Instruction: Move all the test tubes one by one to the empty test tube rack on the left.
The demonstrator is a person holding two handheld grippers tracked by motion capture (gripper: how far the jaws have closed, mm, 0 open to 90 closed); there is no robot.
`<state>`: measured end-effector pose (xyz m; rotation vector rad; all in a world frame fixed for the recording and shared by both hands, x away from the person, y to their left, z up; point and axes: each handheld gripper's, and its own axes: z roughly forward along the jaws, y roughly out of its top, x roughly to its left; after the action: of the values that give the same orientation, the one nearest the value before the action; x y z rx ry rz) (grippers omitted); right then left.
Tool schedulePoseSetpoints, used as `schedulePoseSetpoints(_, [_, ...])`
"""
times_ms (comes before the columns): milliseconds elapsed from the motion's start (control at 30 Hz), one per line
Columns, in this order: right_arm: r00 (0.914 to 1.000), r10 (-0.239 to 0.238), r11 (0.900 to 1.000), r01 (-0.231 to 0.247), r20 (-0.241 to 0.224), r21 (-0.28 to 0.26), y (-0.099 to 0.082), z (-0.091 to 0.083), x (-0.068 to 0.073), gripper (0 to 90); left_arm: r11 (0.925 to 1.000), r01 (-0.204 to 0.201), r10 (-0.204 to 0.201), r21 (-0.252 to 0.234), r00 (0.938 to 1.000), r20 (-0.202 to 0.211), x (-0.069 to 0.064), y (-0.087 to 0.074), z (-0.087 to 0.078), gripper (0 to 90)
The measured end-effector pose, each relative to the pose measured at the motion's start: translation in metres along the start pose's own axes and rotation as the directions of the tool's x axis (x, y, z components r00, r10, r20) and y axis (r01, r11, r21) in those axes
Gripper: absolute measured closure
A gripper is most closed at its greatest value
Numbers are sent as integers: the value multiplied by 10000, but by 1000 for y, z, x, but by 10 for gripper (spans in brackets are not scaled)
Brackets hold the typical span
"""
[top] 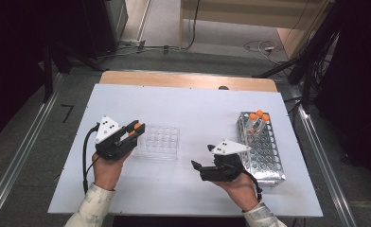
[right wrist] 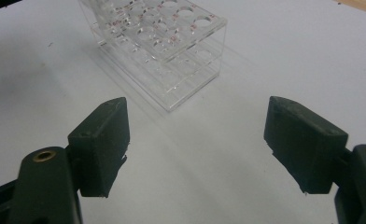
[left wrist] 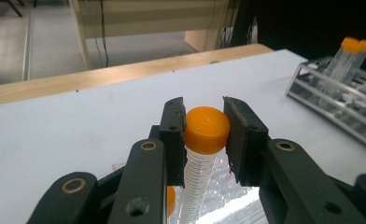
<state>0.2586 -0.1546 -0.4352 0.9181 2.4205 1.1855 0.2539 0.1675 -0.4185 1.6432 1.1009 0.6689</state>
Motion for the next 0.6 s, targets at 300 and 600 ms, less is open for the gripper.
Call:
schedulePoseSetpoints(300, [10000, -34, 10000, 34, -18, 3, -1, 0, 0, 209, 9997, -112, 115, 225, 9998, -158, -2, -13, 6, 702])
schedulePoseSetpoints(600, [10000, -41, 10000, 41, -19, 5, -1, 0, 0, 209, 9999, -79, 79, 106, 10000, 20, -1, -14, 7, 632])
